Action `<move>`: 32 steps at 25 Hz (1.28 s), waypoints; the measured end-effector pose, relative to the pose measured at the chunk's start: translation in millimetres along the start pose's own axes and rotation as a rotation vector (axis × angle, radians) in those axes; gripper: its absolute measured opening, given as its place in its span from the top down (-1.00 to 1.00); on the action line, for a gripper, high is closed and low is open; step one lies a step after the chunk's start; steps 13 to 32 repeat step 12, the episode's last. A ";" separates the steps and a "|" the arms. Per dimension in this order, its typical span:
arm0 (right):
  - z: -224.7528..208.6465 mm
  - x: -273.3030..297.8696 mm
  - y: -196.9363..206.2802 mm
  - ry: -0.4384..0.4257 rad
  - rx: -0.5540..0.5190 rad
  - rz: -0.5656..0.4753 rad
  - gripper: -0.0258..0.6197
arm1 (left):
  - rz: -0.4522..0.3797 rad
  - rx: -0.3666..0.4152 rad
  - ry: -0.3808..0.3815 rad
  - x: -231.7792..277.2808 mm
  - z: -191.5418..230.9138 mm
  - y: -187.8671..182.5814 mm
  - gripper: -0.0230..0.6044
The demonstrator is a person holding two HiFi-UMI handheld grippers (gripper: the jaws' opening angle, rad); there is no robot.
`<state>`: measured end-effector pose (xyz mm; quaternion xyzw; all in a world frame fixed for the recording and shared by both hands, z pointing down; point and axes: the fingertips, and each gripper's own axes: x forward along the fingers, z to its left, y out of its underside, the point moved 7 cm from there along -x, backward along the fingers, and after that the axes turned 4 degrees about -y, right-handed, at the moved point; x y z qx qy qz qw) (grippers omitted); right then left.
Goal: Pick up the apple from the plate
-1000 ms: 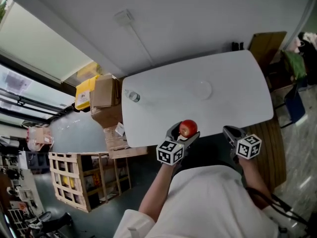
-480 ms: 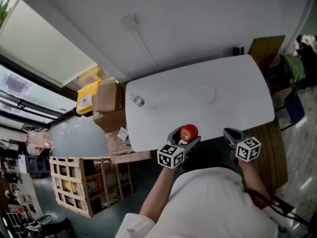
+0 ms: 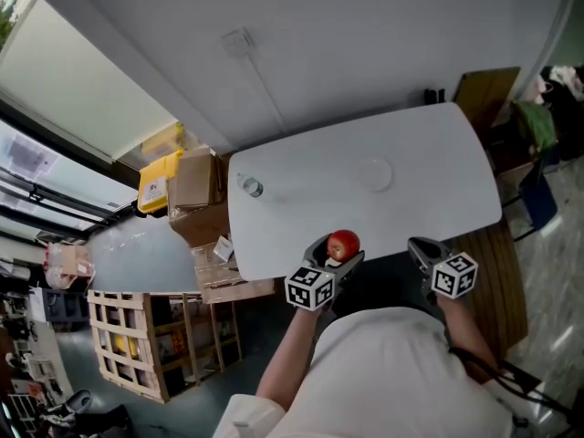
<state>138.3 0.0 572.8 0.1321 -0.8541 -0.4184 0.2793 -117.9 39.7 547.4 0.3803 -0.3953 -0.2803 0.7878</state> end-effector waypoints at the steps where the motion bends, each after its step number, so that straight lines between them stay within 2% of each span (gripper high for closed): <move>1: 0.0 -0.4 -0.6 -0.001 -0.002 0.000 0.81 | -0.001 -0.001 0.000 -0.1 -0.4 0.2 -0.36; 32: 2.7 -0.2 -4.4 -0.018 -0.018 0.008 0.81 | -0.010 -0.005 -0.011 -2.2 -1.2 0.1 -0.36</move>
